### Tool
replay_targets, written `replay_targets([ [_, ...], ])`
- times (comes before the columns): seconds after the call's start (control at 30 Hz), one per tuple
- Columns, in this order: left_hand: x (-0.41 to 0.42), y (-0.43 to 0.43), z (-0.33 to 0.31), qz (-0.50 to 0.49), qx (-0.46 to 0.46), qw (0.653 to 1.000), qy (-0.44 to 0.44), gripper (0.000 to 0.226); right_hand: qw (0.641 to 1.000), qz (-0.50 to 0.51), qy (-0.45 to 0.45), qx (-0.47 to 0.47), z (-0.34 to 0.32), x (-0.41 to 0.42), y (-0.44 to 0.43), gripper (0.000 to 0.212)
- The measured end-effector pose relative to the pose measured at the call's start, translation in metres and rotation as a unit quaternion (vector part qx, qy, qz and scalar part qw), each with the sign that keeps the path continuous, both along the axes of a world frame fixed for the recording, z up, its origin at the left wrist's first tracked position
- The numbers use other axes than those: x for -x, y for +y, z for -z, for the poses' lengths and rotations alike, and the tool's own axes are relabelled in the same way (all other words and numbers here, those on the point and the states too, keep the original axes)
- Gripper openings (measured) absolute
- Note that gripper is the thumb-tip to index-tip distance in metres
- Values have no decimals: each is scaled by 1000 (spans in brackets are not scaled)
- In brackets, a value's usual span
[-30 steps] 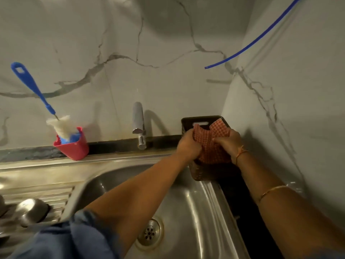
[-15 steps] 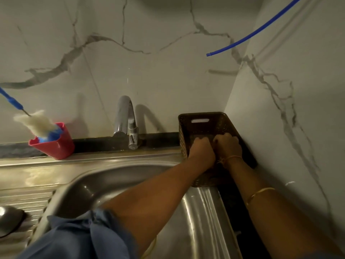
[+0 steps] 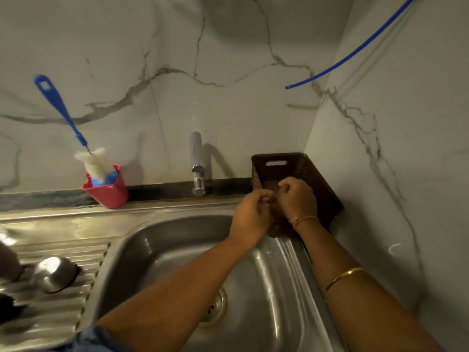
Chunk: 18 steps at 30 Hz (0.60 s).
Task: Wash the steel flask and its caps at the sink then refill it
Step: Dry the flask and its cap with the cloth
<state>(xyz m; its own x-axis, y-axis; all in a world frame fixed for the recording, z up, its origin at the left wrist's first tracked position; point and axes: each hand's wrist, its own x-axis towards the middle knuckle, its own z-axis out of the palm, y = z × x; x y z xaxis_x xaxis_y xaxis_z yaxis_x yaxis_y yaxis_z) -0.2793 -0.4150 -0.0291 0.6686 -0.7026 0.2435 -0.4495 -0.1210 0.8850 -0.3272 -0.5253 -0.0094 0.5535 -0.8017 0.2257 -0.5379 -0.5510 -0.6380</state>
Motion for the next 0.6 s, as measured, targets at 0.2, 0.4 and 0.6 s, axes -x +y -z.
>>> replay_targets([
  [0.2,3,93,19,-38,13,999,8,33,992,-47,-100,62,4,4,91,21],
  [0.4,-7,182,30,-93,-37,995,9,41,990,-87,-101,46,21,-14,185,19],
  [0.6,-38,289,45,-119,-57,991,12,41,988,-111,-108,12,39,-45,285,18],
])
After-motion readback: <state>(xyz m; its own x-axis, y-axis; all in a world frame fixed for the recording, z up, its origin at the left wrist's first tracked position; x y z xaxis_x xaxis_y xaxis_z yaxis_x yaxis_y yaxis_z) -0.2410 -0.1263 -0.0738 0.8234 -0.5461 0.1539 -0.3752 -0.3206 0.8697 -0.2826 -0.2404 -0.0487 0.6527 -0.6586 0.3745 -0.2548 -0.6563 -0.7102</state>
